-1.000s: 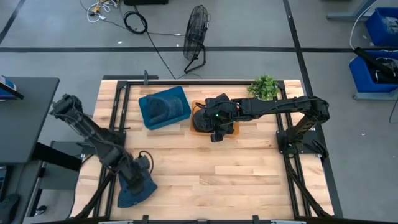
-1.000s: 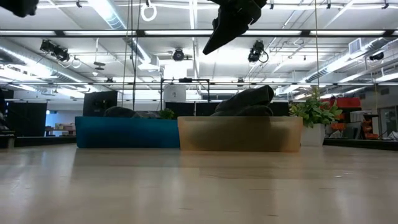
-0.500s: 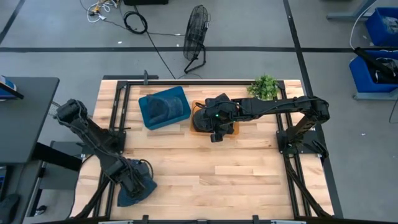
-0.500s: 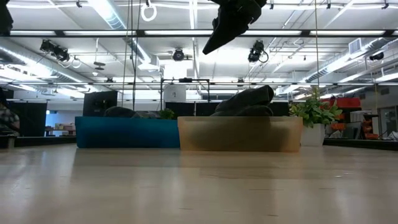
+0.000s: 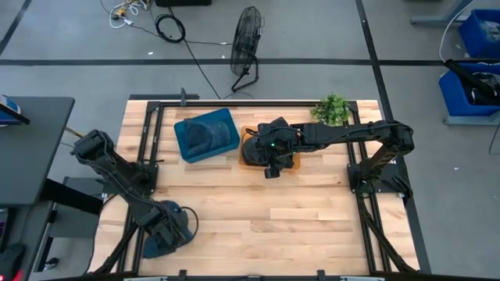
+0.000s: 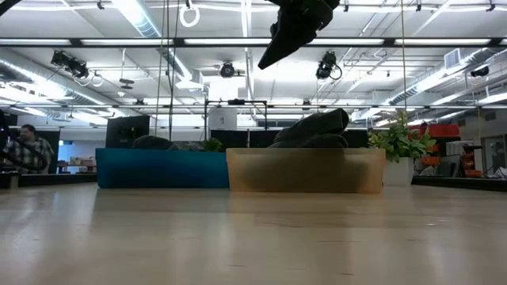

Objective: Pick & Place hat
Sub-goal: Put the blue cap into the blue bin, then return to Home Position

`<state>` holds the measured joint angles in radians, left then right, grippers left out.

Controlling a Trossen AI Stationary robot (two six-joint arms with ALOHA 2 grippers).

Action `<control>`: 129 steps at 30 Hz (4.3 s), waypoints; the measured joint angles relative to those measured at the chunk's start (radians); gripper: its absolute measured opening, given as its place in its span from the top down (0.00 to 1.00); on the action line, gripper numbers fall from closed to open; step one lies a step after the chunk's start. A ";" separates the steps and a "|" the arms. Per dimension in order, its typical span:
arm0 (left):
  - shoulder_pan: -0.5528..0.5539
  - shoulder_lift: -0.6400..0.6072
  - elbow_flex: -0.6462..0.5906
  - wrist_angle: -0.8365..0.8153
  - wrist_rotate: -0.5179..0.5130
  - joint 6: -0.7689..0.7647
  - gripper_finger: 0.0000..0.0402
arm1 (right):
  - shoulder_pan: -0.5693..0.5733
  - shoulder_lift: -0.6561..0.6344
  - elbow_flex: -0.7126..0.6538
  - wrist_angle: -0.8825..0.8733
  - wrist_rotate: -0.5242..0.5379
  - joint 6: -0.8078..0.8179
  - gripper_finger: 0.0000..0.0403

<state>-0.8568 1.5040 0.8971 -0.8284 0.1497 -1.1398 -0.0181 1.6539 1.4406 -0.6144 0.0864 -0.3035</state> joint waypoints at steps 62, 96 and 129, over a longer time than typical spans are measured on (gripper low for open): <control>1.236 -0.012 0.311 0.056 -0.524 2.759 0.99 | 0.000 0.000 0.000 0.016 0.000 0.000 0.70; 1.270 -0.004 0.300 -0.033 -0.340 2.328 0.92 | 0.000 0.000 0.000 0.014 0.000 0.000 0.70; 1.238 -0.516 0.280 -0.010 -0.286 1.427 0.64 | -0.015 -0.326 -0.091 -0.292 0.001 0.063 0.70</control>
<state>0.3813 0.9875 1.1773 -0.8384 -0.1368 0.2869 -0.0328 1.3276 1.3500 -0.9062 0.0878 -0.2400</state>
